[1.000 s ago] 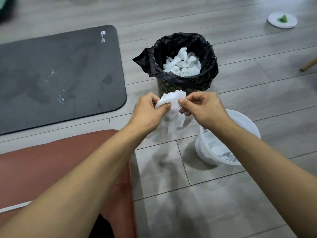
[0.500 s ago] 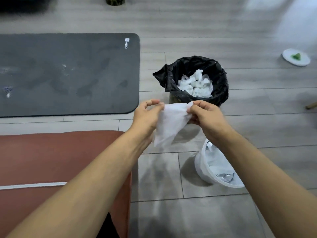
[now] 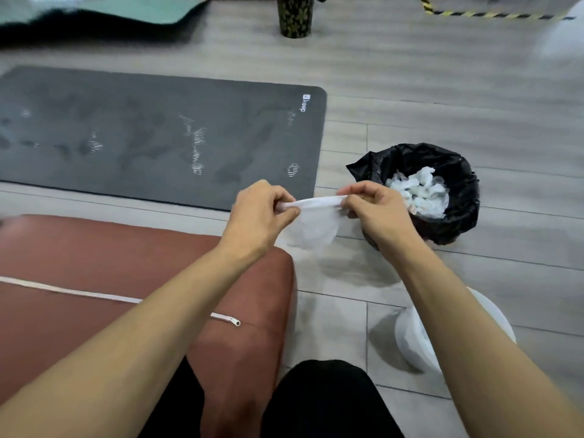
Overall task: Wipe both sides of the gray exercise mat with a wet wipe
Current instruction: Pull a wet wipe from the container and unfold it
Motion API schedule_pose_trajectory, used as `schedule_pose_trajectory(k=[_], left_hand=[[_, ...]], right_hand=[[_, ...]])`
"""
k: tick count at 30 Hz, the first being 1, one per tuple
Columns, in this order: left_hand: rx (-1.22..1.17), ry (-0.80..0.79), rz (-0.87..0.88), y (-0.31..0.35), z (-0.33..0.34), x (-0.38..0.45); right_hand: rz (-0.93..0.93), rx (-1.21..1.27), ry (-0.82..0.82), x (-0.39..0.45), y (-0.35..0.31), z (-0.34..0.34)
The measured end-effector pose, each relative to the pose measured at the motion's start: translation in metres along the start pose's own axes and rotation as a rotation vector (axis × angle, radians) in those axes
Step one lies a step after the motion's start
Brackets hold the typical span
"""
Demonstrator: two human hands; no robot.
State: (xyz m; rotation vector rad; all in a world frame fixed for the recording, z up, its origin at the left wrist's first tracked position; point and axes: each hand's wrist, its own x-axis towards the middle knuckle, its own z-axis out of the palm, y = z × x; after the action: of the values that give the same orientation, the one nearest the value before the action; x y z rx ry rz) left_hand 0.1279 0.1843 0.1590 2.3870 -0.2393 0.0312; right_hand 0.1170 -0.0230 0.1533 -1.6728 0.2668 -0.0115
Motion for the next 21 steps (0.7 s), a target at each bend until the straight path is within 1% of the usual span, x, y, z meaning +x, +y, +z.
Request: schedule_pose_trajectory(k=[2,4,6,8,9,11,13,15,17,18,19,20,21], left_hand=[[0.057,0.035,0.018,-0.002,-0.022,0.000],[0.056,0.051,0.022,-0.002,-0.046,0.000],[-0.063,0.020,0.009,-0.001,-0.070,-0.001],[-0.219,-0.048,-0.030,-0.004,-0.090,-0.002],[-0.246,-0.058,-0.029,-0.005,-0.100,-0.001],[-0.236,-0.055,-0.001,-0.007,-0.117,0.000],[-0.303,-0.032,0.016,-0.010,-0.137,0.002],[-0.427,0.012,-0.004,-0.016,-0.157,0.004],[-0.546,0.054,-0.059,-0.026,-0.172,0.007],[-0.632,0.065,-0.113,-0.034,-0.176,0.008],[-0.751,0.053,-0.178,-0.043,-0.180,0.009],[-0.895,0.005,-0.244,-0.050,-0.181,0.010],[-1.031,-0.075,-0.299,-0.057,-0.181,0.008]], right_hand=[[-0.022,-0.001,-0.099,0.001,-0.011,0.009],[-0.048,-0.002,-0.167,0.000,-0.024,0.019],[-0.090,-0.021,-0.201,0.000,-0.035,0.032],[-0.113,-0.005,-0.255,-0.002,-0.045,0.048],[-0.114,-0.011,-0.292,-0.002,-0.049,0.056],[-0.073,-0.001,-0.398,-0.002,-0.053,0.073],[-0.004,0.114,-0.495,-0.005,-0.055,0.092],[0.056,0.237,-0.482,-0.009,-0.057,0.112],[0.050,0.283,-0.444,-0.015,-0.068,0.132],[0.048,0.294,-0.421,-0.016,-0.075,0.142],[0.045,0.307,-0.394,-0.017,-0.082,0.151],[0.040,0.323,-0.365,-0.018,-0.088,0.160],[0.039,0.334,-0.338,-0.019,-0.094,0.170]])
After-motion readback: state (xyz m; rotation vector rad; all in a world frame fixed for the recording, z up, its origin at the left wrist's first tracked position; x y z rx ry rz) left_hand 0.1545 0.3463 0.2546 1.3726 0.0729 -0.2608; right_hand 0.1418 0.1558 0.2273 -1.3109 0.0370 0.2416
